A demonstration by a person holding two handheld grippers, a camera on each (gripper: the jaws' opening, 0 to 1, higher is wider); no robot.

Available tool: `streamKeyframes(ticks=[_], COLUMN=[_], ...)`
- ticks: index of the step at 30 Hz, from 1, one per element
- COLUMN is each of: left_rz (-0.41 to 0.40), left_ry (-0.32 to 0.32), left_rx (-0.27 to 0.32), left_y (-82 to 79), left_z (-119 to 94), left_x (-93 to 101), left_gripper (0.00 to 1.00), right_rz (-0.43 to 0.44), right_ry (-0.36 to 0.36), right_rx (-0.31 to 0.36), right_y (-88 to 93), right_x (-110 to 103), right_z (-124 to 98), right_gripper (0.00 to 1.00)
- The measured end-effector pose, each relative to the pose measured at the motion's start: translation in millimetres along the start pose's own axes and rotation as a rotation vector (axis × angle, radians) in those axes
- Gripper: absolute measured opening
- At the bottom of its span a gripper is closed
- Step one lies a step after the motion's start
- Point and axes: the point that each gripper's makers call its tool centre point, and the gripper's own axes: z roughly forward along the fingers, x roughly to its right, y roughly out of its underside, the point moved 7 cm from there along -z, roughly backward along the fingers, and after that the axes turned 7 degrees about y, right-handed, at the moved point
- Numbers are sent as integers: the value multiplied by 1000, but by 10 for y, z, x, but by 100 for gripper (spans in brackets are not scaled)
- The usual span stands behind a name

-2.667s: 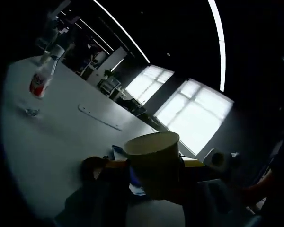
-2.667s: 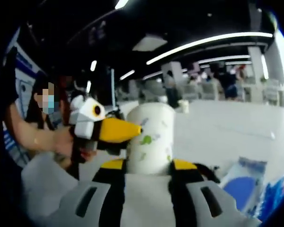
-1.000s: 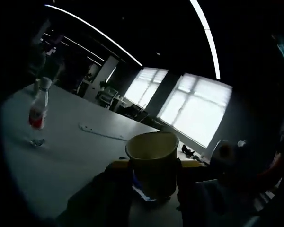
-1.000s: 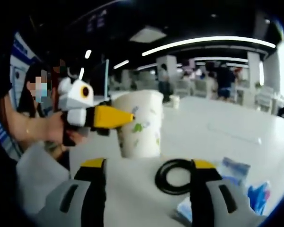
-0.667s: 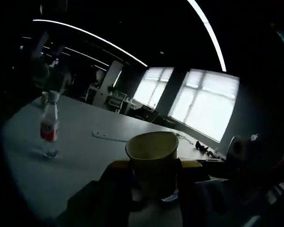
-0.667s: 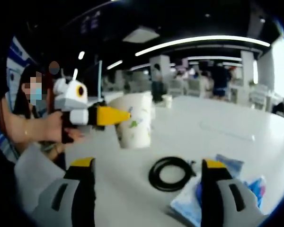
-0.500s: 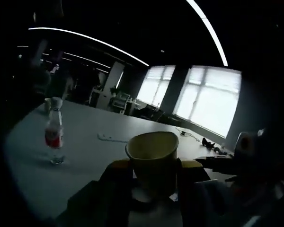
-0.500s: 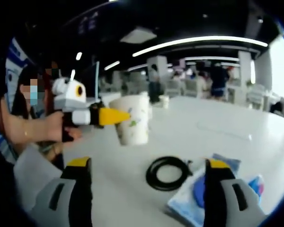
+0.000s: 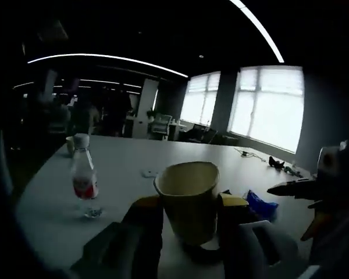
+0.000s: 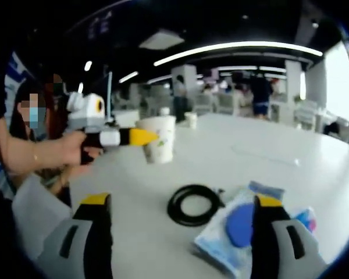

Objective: Arrange the tabletop items into an orderly group along one side of the table until the central work area is clear of visible clutter.

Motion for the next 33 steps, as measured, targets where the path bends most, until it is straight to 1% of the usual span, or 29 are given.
streamKeyframes(ticks=[3, 7, 12, 14, 15, 17, 20, 21, 23, 25, 27, 29, 30, 32, 33], left_rz=[8, 52, 53, 53, 74, 89, 104, 102, 63, 89, 74, 74, 77, 76, 62], left_ry=[-29, -92, -145, -164, -194, -196, -211, -213, -218, -227, -225, -232, -239, -251, -256], left_rx=[3, -14, -25, -25, -10, -13, -23, -23, 3, -8, -17, -13, -20, -10, 5], left_y=[24, 66, 141, 163, 153, 163, 203, 206, 212, 231, 257, 274, 287, 309, 321], left_z=[33, 102, 206, 243, 256, 294, 375, 381, 419, 466, 511, 541, 565, 601, 626], left_x=[-78, -216, -393, -448, -500, -513, -592, -597, -630, -678, -721, -759, -788, -838, -861], left_gripper=[35, 35, 35, 35, 35, 35, 35, 35, 35, 36, 36, 36, 36, 36, 35], right_rz=[-7, -4, 1, 17, 26, 32, 27, 26, 32, 35, 40, 55, 65, 76, 83], right_ry=[16, 28, 59, 67, 70, 80, 91, 90, 91, 90, 99, 101, 105, 106, 108], right_rx=[-10, -27, -54, -56, -59, -63, -73, -75, -85, -88, -94, -99, -101, -105, -108], right_y=[40, 107, 204, 233, 249, 264, 295, 303, 327, 341, 367, 388, 404, 427, 439], right_x=[33, 79, 150, 180, 194, 214, 242, 246, 258, 263, 275, 273, 273, 263, 255], right_z=[-3, -1, 15, 24, 33, 43, 67, 74, 98, 117, 145, 167, 183, 207, 217], right_gripper=[98, 98, 97, 97, 96, 95, 94, 94, 94, 94, 94, 94, 94, 94, 94])
